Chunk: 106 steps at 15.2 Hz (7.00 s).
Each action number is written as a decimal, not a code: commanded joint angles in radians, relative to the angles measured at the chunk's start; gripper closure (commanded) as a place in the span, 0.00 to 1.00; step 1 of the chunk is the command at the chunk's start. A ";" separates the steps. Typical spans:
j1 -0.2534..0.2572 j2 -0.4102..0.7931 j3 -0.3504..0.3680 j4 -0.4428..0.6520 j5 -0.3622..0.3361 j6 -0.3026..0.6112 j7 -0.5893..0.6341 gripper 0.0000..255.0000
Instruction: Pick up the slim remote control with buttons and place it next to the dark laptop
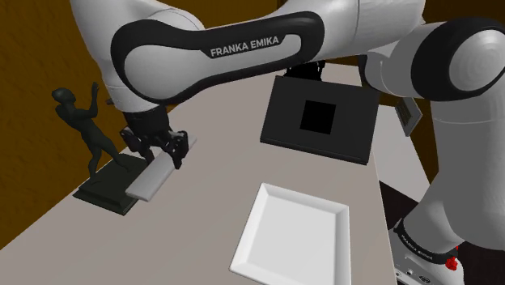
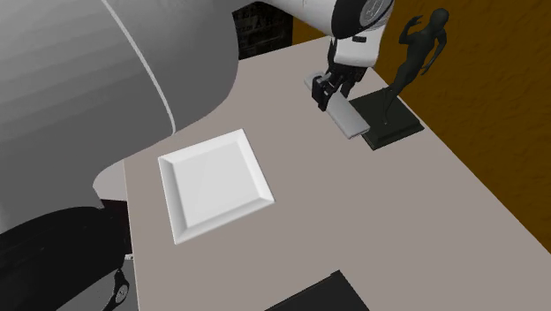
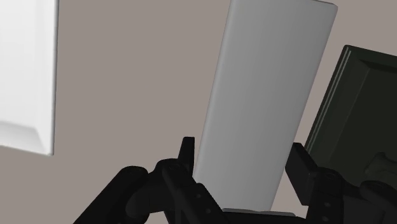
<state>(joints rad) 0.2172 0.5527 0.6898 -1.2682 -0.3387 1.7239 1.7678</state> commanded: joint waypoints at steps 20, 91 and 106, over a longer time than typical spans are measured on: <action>0.185 0.131 -0.035 0.543 -0.064 -0.384 -0.042 1.00; -0.981 -0.136 -0.607 0.178 0.325 -0.224 -1.565 1.00; -0.988 -0.192 -0.608 -0.111 0.329 0.009 -1.569 1.00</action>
<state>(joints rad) -0.7707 0.3651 0.0817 -1.3611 -0.0096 1.7191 0.1988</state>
